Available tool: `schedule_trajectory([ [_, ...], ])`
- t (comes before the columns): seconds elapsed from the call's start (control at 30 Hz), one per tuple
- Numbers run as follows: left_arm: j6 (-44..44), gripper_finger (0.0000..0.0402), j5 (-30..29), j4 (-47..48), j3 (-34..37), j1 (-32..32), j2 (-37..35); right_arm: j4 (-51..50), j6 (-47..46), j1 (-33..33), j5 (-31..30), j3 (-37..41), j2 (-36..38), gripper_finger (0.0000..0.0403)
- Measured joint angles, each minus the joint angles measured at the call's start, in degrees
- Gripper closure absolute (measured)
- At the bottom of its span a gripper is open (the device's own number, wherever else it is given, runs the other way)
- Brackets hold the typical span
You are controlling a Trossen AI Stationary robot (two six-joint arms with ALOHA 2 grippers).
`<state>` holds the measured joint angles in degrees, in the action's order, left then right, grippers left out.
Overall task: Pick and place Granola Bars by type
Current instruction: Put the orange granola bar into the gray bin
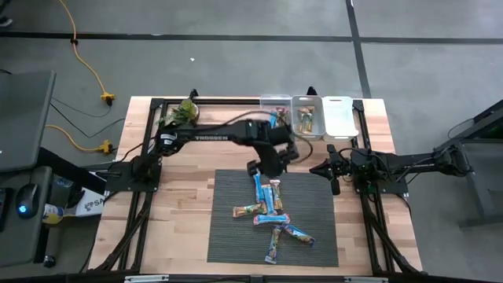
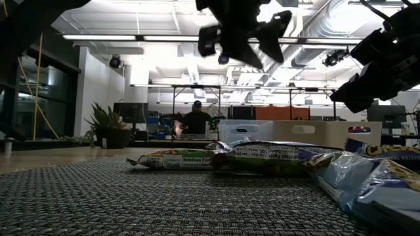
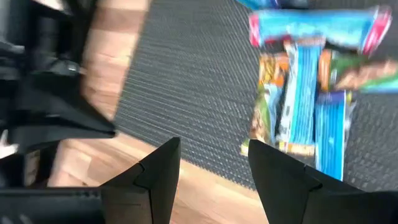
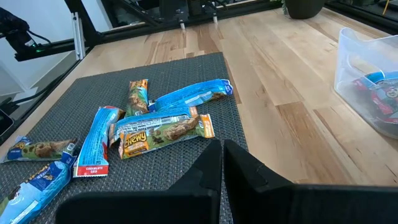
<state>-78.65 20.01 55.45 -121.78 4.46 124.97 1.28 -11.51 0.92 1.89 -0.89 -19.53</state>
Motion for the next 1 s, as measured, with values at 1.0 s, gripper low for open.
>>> schedule_trajectory([
  [1.0,-8.44,0.0215,-8.15,-19.45,19.35,-5.12,0.83,0.00,0.00,-0.01,0.00,0.00,0.00,0.0402],
])
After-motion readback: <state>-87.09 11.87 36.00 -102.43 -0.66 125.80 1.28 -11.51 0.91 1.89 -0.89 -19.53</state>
